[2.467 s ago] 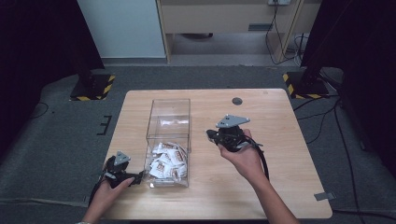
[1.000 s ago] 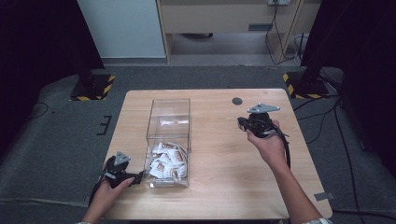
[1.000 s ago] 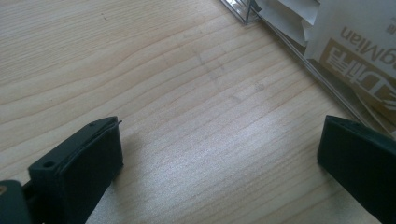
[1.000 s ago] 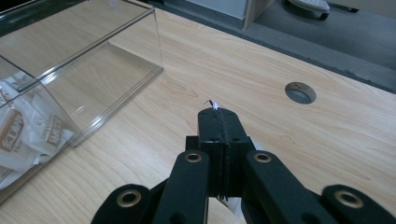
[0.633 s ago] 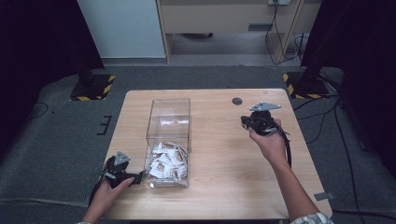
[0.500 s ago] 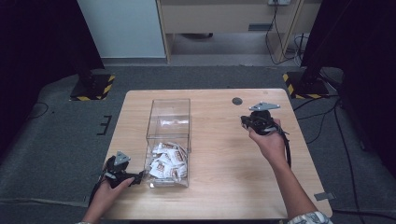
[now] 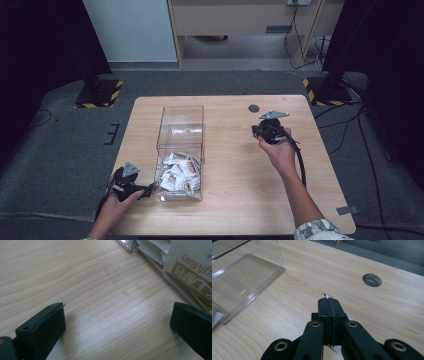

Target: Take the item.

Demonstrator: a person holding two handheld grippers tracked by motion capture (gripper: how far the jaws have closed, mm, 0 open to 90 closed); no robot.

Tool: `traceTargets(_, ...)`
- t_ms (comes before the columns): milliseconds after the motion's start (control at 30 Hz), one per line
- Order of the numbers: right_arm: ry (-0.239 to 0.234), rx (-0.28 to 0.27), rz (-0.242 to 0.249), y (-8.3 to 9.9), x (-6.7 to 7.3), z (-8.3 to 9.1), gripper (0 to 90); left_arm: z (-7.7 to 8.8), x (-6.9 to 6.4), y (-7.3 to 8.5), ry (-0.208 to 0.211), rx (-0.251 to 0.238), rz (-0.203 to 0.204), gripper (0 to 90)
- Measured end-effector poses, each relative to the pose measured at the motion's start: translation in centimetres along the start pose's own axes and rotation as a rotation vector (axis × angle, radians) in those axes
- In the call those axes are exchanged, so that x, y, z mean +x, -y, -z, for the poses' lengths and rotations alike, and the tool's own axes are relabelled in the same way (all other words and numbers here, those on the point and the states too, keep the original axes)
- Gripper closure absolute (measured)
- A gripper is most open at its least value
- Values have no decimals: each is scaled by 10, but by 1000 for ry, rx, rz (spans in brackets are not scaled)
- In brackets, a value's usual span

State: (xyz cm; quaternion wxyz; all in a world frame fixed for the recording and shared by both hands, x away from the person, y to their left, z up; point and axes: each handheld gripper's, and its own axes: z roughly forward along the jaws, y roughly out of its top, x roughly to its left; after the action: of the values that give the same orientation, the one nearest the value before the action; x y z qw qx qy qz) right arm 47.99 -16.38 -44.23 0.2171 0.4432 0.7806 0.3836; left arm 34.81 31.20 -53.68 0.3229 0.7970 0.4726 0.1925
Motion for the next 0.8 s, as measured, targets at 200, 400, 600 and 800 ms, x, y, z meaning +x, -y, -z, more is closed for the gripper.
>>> traceTargets(200,-3,23,-13,5,-1,-14,896,0,0,0,0,0,0,0)
traceTargets(400,-7,40,-2,8,1,-21,897,0,0,0,-1,0,0,0)
traceTargets(600,-8,47,-24,19,0,-23,898,0,0,0,0,-1,1,0)
traceTargets(800,-7,66,-28,29,-1,-29,897,0,0,0,0,-1,1,0)
